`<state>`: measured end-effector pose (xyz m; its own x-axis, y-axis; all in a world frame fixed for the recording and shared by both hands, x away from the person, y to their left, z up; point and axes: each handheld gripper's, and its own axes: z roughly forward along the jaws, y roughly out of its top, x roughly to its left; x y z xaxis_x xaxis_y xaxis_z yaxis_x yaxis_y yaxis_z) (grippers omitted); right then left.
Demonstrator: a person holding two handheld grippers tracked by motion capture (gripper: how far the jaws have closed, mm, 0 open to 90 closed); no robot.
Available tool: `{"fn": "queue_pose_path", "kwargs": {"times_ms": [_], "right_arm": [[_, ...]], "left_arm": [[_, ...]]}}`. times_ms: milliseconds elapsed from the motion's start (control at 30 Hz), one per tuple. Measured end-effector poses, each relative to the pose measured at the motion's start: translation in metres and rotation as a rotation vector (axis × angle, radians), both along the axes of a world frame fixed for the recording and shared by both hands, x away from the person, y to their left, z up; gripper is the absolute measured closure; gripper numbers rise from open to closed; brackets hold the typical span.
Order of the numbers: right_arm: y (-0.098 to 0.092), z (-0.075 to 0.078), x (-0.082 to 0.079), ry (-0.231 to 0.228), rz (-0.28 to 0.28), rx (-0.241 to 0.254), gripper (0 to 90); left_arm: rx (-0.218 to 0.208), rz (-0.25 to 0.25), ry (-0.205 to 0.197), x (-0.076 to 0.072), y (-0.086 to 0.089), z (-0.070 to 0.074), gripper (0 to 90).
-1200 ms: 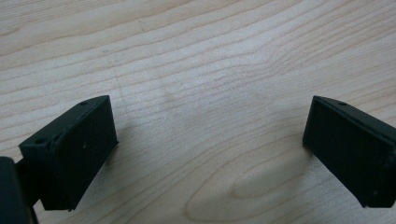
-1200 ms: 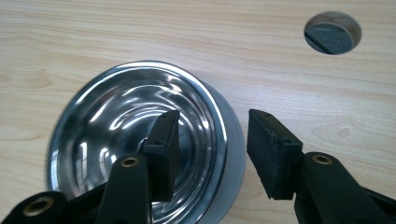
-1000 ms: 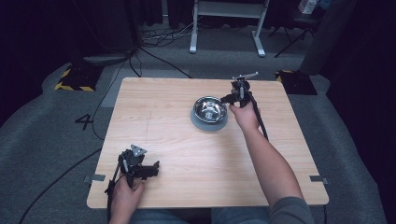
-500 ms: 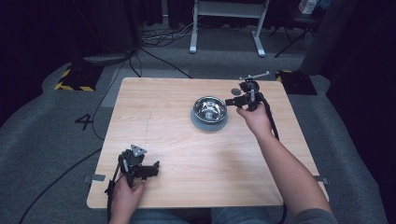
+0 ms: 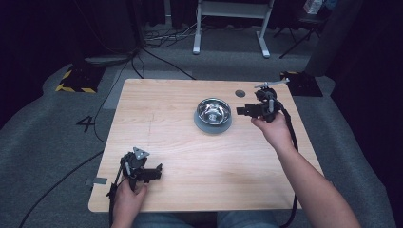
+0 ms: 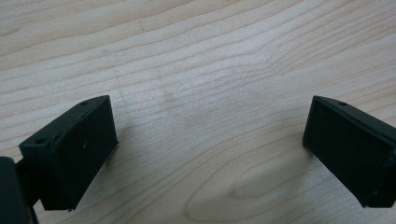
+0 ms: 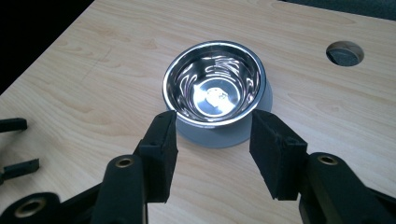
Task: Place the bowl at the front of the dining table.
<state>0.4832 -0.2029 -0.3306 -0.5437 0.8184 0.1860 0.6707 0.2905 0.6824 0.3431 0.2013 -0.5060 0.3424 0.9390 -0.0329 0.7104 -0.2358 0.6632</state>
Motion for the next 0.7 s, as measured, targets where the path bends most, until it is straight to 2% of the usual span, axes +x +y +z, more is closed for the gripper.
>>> {"fn": "queue_pose_path", "kwargs": {"times_ms": [67,233,700], "right_arm": [[-0.008,0.003,-0.011,-0.011,0.002,0.001,51.0],[-0.019,0.004,-0.022,-0.018,-0.004,0.012,50.7],[-0.040,-0.009,-0.056,-0.047,0.006,-0.026,48.0]], "left_arm": [[-0.001,0.003,0.001,0.000,0.000,0.000,2.9],[-0.003,0.005,0.001,0.000,0.000,0.000,2.9],[-0.003,0.004,0.000,0.000,0.000,0.000,2.9]]}}
